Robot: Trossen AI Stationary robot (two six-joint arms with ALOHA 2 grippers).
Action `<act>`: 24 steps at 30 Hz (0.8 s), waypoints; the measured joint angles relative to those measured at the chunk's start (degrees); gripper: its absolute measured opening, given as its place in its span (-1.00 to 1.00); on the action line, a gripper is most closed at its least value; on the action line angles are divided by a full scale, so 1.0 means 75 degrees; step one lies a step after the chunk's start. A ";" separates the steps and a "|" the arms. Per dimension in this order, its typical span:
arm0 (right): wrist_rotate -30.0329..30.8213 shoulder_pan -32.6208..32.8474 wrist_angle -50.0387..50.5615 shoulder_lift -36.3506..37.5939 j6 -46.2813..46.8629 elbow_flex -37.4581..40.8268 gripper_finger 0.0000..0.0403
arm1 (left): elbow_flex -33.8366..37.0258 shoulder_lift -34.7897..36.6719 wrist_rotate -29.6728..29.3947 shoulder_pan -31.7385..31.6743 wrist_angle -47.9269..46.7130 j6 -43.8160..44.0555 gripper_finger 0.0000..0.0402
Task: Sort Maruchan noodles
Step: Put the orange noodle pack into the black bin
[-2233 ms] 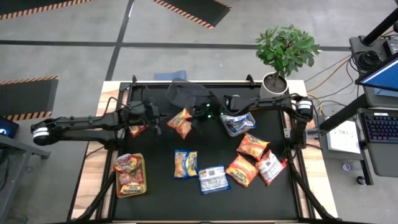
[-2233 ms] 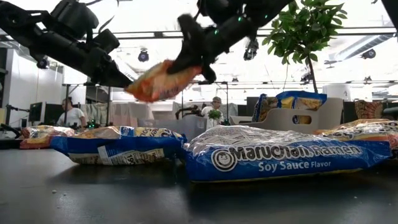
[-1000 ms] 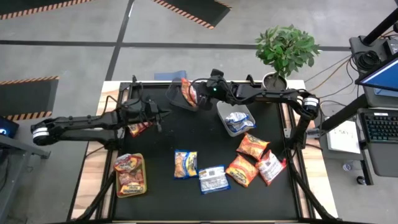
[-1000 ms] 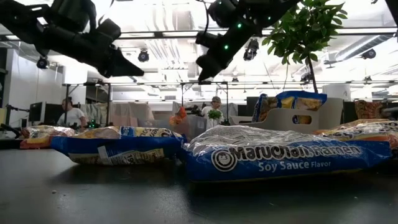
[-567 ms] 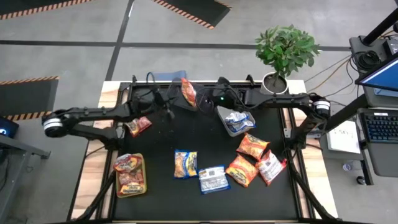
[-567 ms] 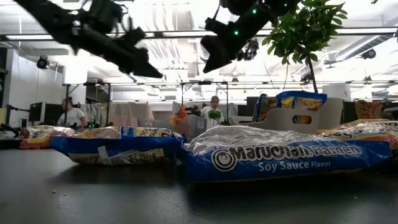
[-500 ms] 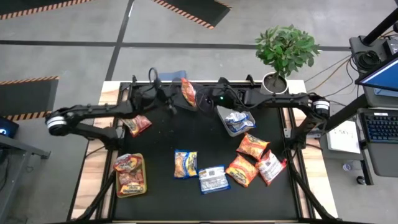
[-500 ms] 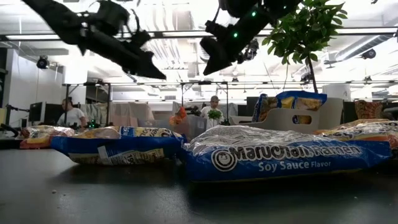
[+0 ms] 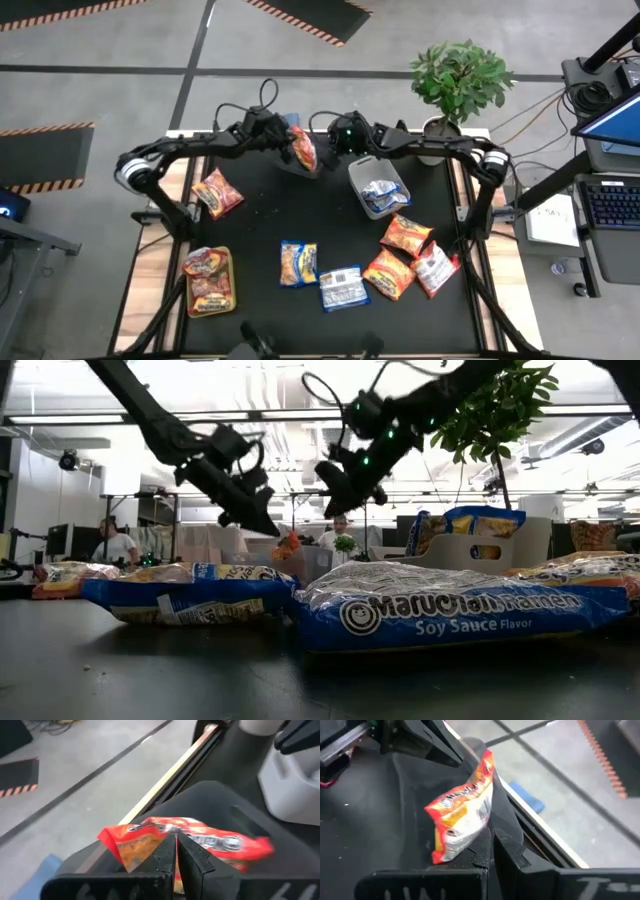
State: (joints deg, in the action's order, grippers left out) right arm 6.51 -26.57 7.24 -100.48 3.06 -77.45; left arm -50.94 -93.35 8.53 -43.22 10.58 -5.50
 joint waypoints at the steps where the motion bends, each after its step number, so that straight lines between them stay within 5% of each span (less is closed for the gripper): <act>1: -0.0205 -0.0105 -0.0105 -0.0101 0.0015 0.0000 -0.96 | -0.0062 -0.0117 -0.0041 -0.0029 -0.0087 0.0002 -1.00; 24: -0.1131 -0.0664 -0.0938 -0.1273 -0.0213 -0.0009 -0.96 | -0.0302 -0.1259 -0.0751 -0.0072 0.0454 0.0207 -1.00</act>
State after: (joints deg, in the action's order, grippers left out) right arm -1.98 -31.55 0.20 -110.03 1.46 -77.52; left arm -53.21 -102.80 2.90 -43.76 13.99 -3.95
